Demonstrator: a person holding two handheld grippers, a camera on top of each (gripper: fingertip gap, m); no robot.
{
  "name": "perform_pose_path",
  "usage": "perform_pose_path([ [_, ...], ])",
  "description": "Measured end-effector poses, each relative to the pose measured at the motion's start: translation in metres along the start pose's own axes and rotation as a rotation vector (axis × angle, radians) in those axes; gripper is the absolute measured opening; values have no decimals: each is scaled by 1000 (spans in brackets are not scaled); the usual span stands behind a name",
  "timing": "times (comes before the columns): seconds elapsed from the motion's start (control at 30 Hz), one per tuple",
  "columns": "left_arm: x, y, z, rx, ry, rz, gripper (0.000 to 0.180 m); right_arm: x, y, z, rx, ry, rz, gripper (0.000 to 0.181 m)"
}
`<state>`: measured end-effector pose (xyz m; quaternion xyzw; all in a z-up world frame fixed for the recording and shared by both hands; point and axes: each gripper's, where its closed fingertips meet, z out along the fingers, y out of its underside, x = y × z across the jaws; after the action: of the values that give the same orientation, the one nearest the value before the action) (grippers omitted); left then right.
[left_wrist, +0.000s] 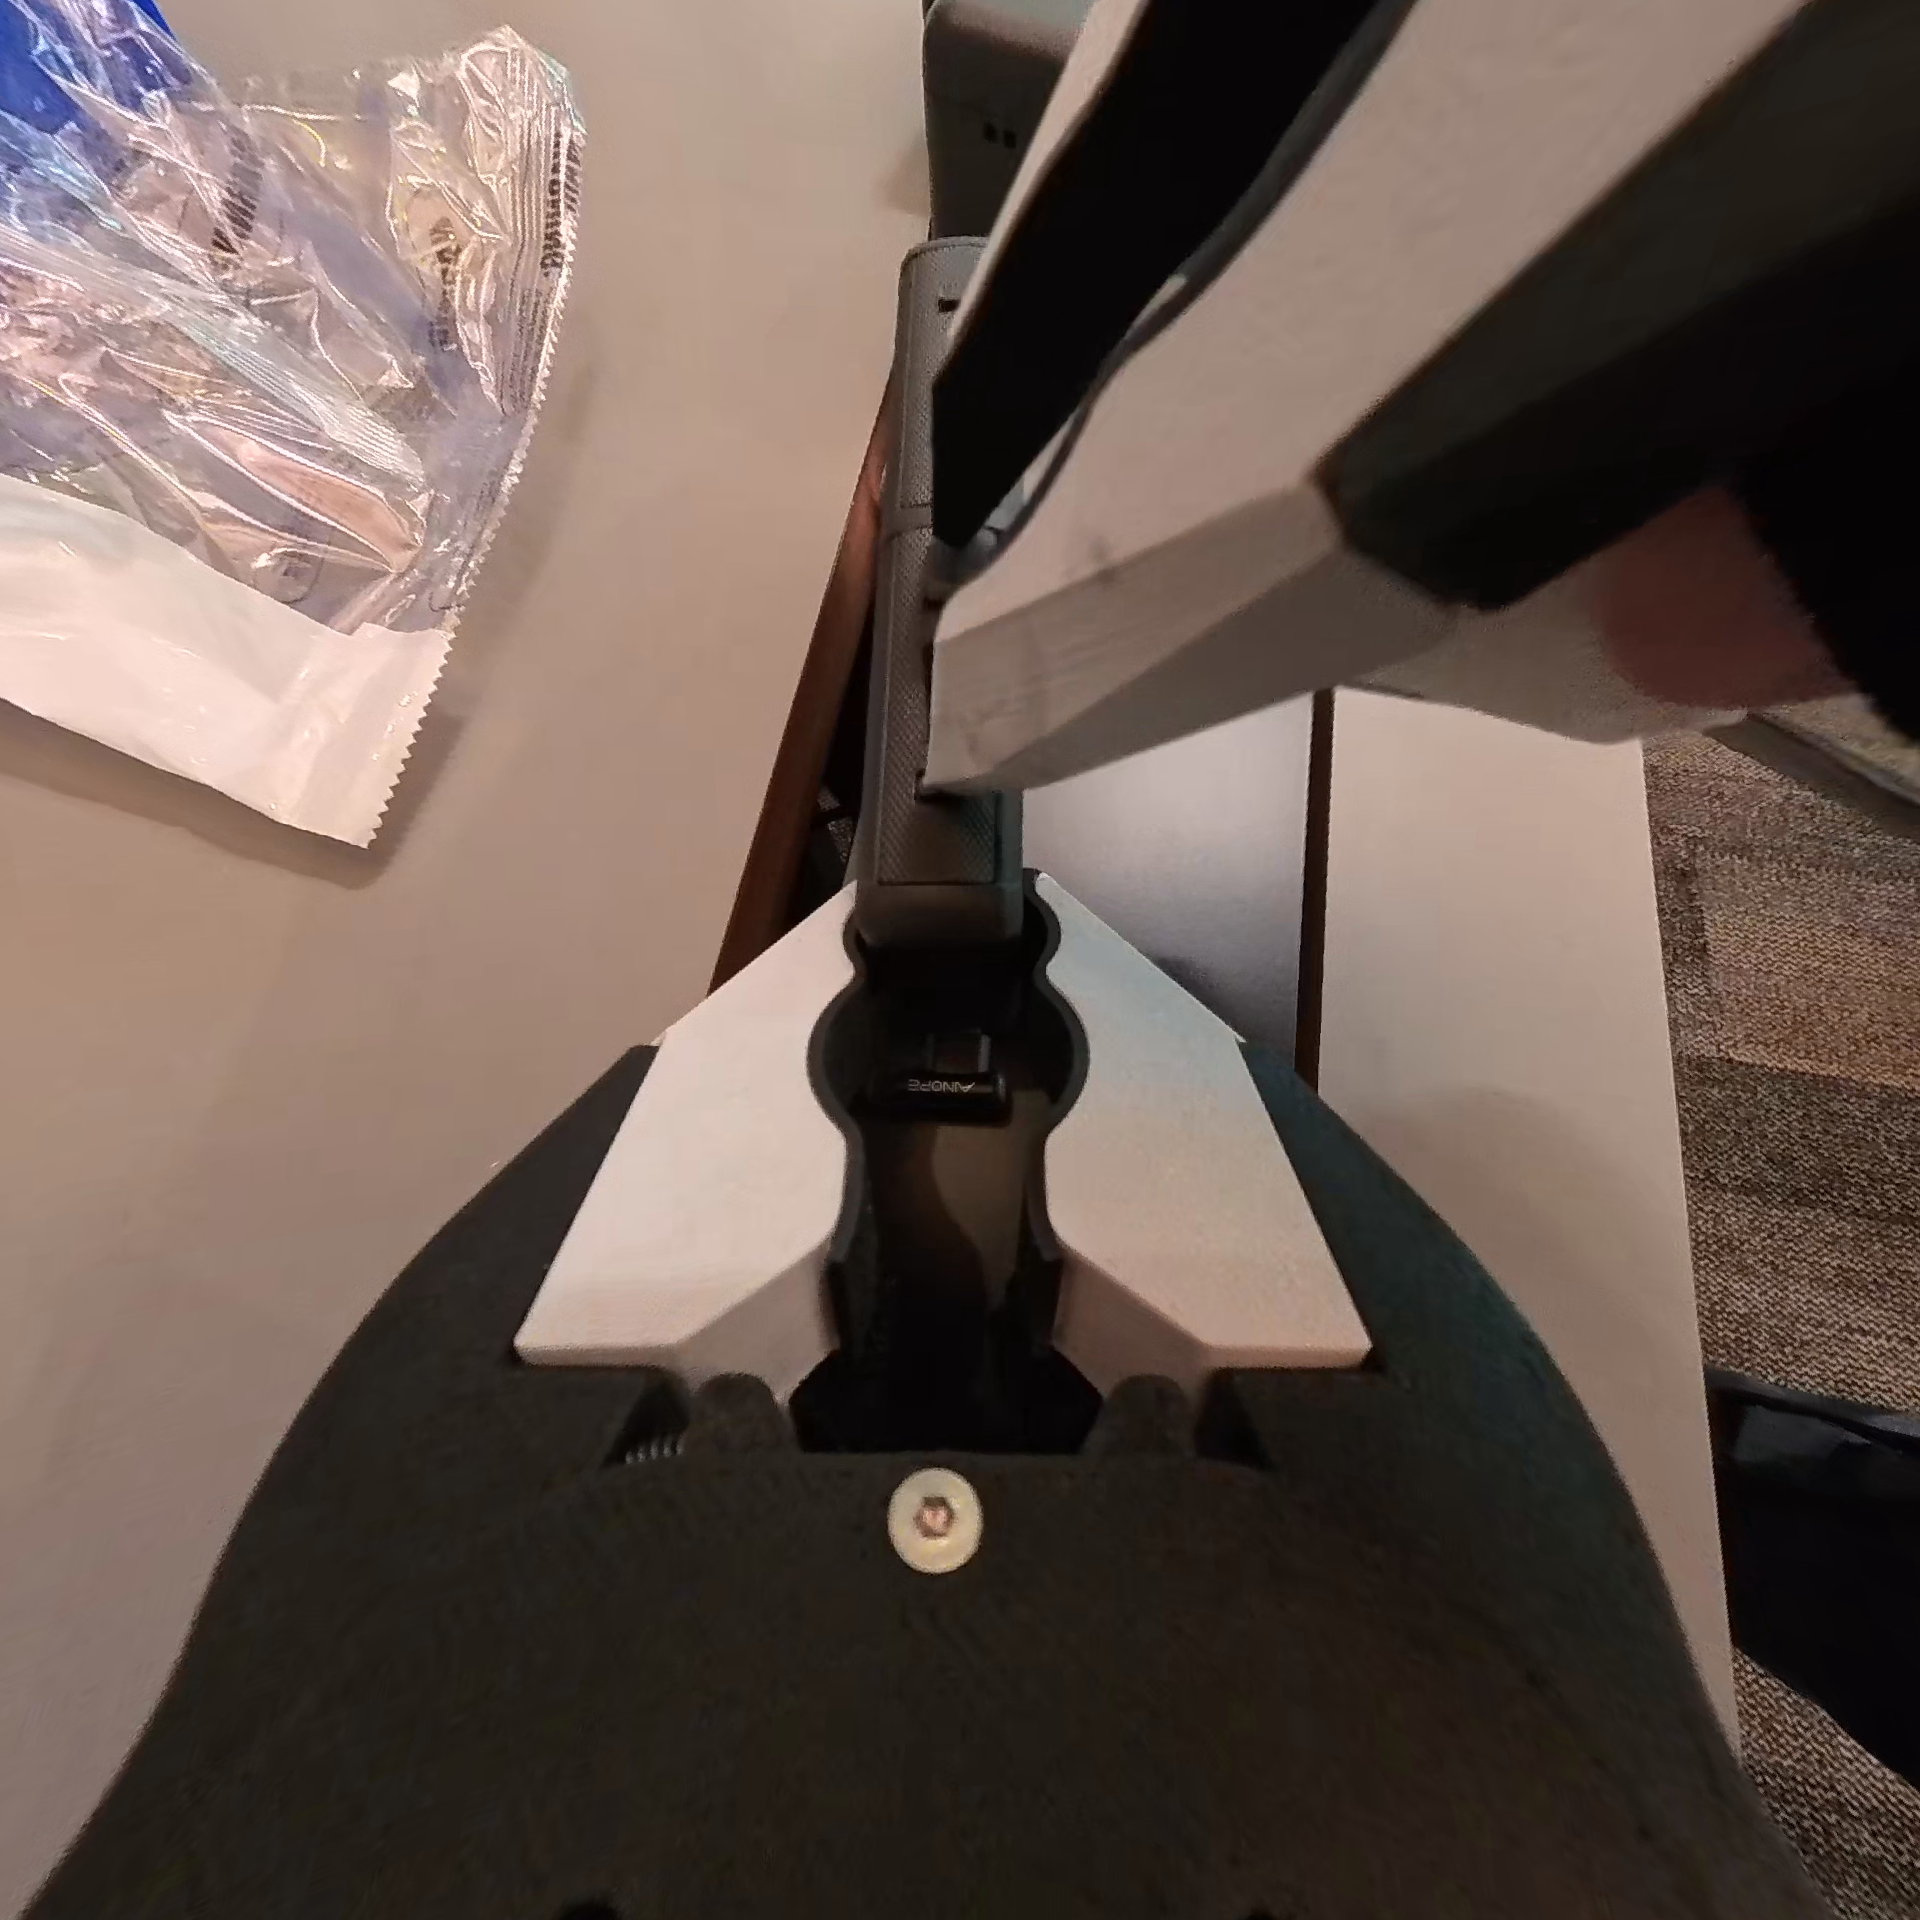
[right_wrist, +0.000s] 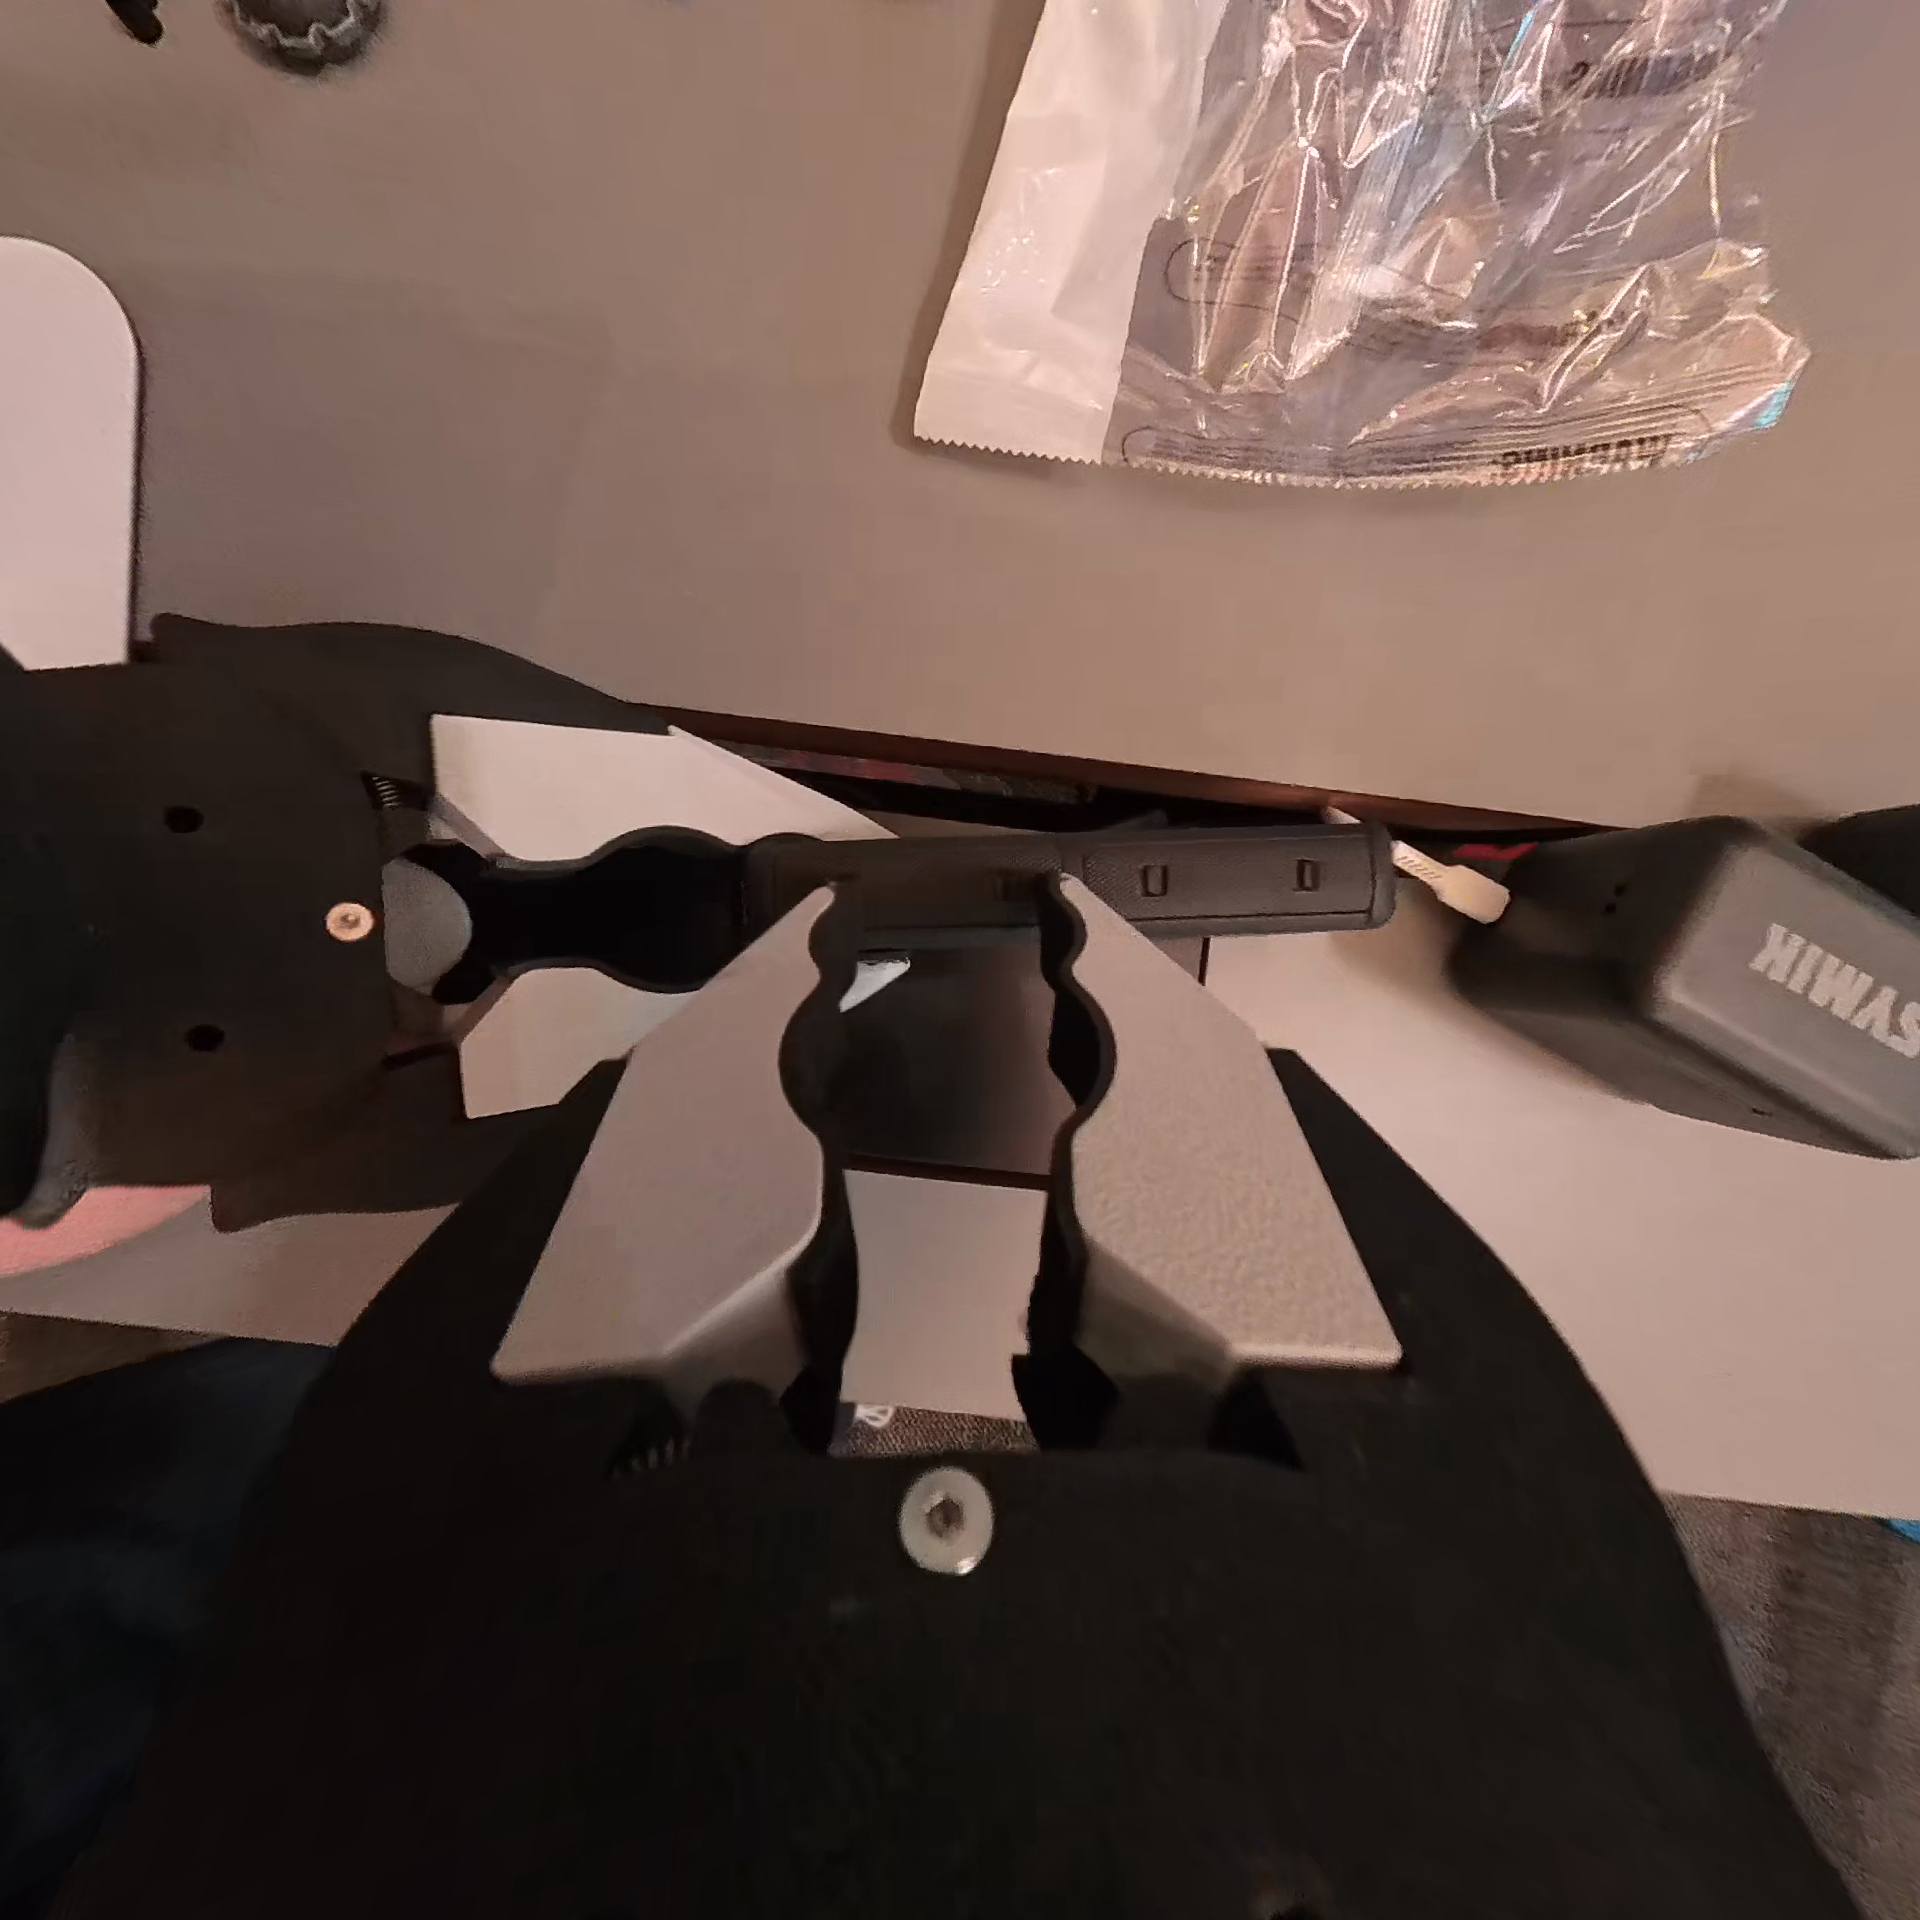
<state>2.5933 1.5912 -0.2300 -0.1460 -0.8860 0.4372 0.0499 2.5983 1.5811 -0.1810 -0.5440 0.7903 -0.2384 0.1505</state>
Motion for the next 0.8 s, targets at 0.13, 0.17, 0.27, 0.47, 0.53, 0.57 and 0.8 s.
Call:
perform_pose_path([
  [0.13, 0, 0, 0, 0, -1, 2, 23, -5, 0, -2, 40, -53, -6, 35],
  [0.17, 0, 0, 0, 0, -2, 3, 23, -6, -4, -4, 71, -64, -11, 28],
  [0.27, 0, 0, 0, 0, -1, 2, 23, -23, -13, -11, 146, -137, -65, 31],
  [0.47, 0, 0, 0, 0, -3, 4, 23, -32, 0, -2, 119, -123, -107, 24],
  [0.53, 0, 0, 0, 0, -3, 4, 23, -32, 0, -1, 124, -112, -97, 22],
  [0.57, 0, 0, 0, 0, -4, 5, 23, -31, 0, -1, 125, -96, -99, 20],
  [0.8, 0, 0, 0, -1, 2, -2, 23, -30, 1, 0, 113, -43, -69, 16],
])
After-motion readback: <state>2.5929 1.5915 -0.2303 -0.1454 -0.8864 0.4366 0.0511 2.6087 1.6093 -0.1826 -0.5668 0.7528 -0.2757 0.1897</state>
